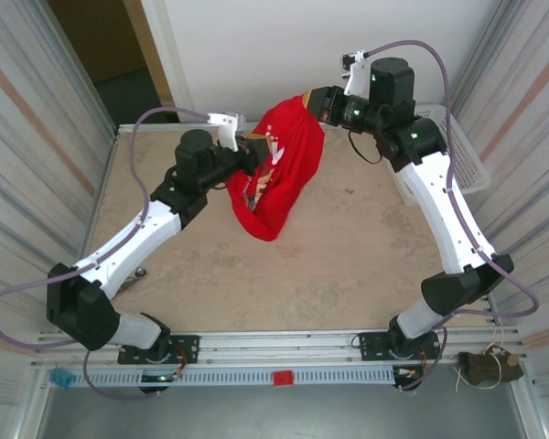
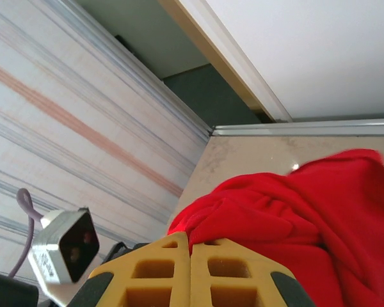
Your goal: Fold the inside-out t-shirt
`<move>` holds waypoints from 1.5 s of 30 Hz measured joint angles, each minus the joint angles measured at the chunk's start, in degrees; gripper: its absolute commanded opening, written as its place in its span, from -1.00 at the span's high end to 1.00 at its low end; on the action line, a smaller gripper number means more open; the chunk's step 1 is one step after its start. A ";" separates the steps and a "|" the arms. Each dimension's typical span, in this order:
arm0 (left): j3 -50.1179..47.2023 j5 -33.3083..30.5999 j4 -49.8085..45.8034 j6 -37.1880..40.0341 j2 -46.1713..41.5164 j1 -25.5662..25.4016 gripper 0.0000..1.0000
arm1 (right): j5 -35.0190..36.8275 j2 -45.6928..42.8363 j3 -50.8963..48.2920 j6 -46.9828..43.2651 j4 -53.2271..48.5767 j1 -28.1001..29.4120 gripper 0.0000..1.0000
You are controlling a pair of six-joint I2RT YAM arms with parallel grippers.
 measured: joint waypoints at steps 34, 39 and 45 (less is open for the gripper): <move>7.87 -5.18 -4.46 6.82 6.05 -4.92 1.00 | 0.57 -0.63 -8.83 1.36 3.26 3.63 1.00; 7.17 -1.81 -2.78 3.72 5.55 -1.86 1.00 | 1.53 -2.19 -12.07 1.75 4.92 1.88 -0.26; 7.10 3.10 -1.44 -0.92 5.03 2.82 1.00 | 3.17 -11.21 -24.35 3.30 10.88 -3.82 -0.53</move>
